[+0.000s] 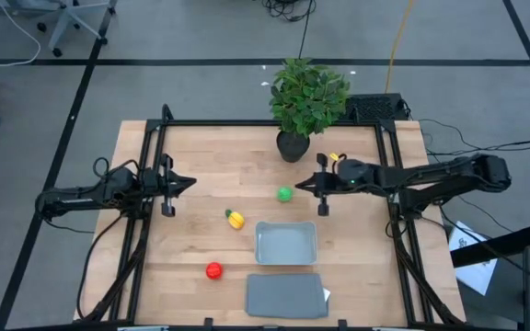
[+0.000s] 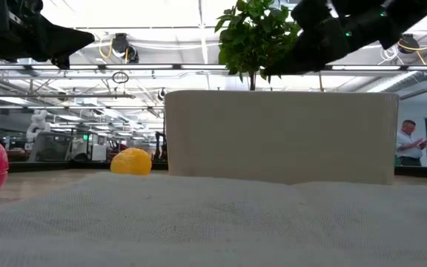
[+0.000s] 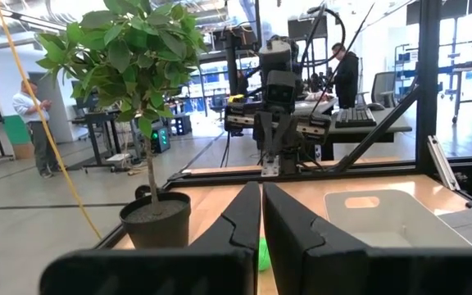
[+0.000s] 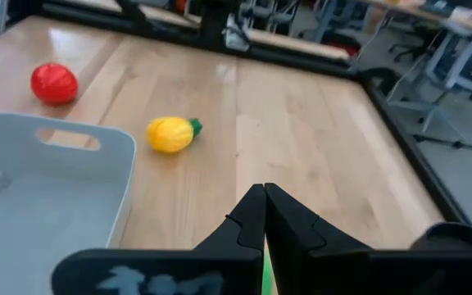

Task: Pick and placing Produce into tupperware
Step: Put the green pear into the bin

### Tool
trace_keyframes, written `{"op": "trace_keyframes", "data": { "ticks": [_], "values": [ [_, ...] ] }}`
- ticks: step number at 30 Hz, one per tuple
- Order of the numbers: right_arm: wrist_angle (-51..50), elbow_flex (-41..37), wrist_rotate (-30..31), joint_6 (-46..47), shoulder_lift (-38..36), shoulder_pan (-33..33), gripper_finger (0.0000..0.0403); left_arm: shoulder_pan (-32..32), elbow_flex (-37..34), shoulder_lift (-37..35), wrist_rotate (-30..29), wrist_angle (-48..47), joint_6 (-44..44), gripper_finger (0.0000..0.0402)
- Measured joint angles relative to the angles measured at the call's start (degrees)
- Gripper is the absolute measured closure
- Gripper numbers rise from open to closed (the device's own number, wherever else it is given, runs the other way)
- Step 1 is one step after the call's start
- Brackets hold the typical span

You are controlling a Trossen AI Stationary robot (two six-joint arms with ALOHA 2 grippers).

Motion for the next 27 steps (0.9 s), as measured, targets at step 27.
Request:
{"op": "trace_keyframes", "data": {
  "ticks": [27],
  "values": [
    [0.06,3.06,-2.93,-3.41,3.14,-1.38,0.0403,-0.02,-0.02,-0.02,-0.28,-0.18,0.01,0.038]
  ]
}}
